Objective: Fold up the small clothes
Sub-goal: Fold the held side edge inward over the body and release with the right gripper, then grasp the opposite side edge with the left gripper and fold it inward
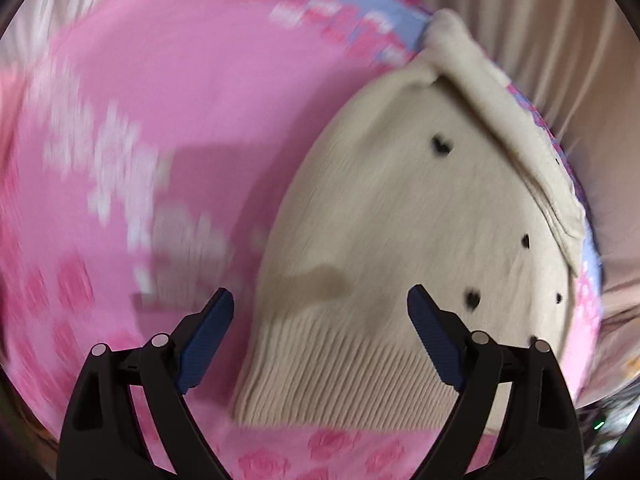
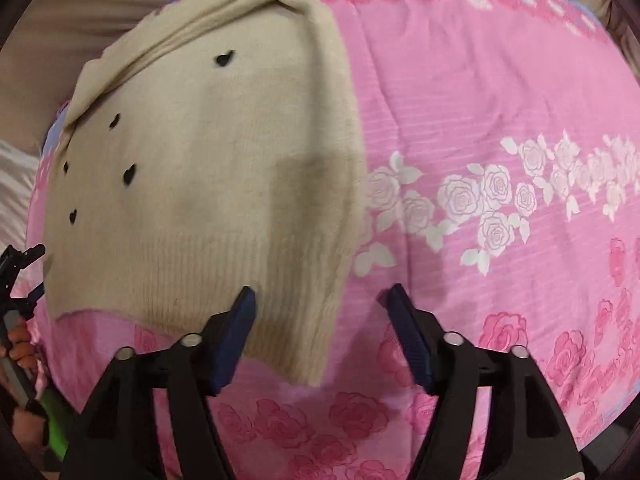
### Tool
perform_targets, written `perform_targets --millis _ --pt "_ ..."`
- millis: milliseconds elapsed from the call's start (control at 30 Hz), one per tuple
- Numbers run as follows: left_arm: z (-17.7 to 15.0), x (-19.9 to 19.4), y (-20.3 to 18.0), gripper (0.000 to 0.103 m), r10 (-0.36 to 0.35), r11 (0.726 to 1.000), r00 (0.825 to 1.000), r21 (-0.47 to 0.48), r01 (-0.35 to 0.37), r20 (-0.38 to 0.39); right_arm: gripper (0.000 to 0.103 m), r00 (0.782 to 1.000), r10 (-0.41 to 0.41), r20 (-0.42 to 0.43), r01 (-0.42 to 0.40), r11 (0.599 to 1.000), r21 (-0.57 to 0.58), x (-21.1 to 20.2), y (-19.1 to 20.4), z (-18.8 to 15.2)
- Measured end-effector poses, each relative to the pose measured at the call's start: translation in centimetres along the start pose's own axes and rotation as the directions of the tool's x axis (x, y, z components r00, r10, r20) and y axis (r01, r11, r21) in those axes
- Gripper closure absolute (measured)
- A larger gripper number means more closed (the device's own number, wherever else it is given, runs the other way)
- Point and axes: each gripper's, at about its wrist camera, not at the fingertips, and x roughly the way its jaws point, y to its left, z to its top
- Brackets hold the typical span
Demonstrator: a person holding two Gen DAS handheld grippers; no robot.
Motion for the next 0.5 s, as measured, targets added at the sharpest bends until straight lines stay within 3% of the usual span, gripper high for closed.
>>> perform_targets --millis 33,100,133,167,200,267,367,500 --pt "-0.5 -0.5 0.5 0.017 -0.032 0.999 0.999 -0.009 0.033 0.039 0.029 1.000 -0.016 0.000 0.016 1.000 -0.022 0.2 0.7 -0.2" --pt "-1.1 -0.4 0.4 0.023 -0.081 0.997 0.997 -0.006 0.081 0.012 0.036 1.000 -0.014 0.016 0.015 0.998 -0.064 0.3 1.9 -0.3" --pt "-1.3 -0.5 -0.1 0.050 -0.061 0.998 0.998 0.027 0.061 0.019 0.059 1.000 -0.018 0.022 0.019 0.997 -0.080 0.3 2.4 -0.1" --pt "-1.4 -0.1 -0.7 0.079 -0.056 0.996 0.998 0.065 0.057 -0.008 0.095 1.000 -0.019 0.023 0.021 0.995 -0.093 0.2 2.8 0.3" --pt "-1.4 0.1 -1.1 0.090 -0.042 0.996 0.999 0.078 0.045 -0.033 0.094 1.000 0.026 0.008 -0.026 0.997 -0.076 0.1 2.5 0.9" --pt "-1.4 -0.2 -1.2 0.093 -0.083 0.995 0.995 0.048 0.086 -0.053 0.095 0.997 0.067 0.028 -0.066 0.997 -0.043 -1.2 1.7 2.1" --pt "-2.0 -2.4 -2.4 0.094 -0.155 0.985 0.987 0.064 0.158 -0.048 0.096 0.992 0.068 0.108 -0.057 0.994 -0.094 -5.1 1.0 2.7" --pt "-4.2 -5.3 -4.2 0.095 -0.204 0.966 0.976 0.144 0.214 -0.081 0.097 0.985 0.013 0.171 0.012 0.989 -0.147 -10.0 -2.4 2.0"
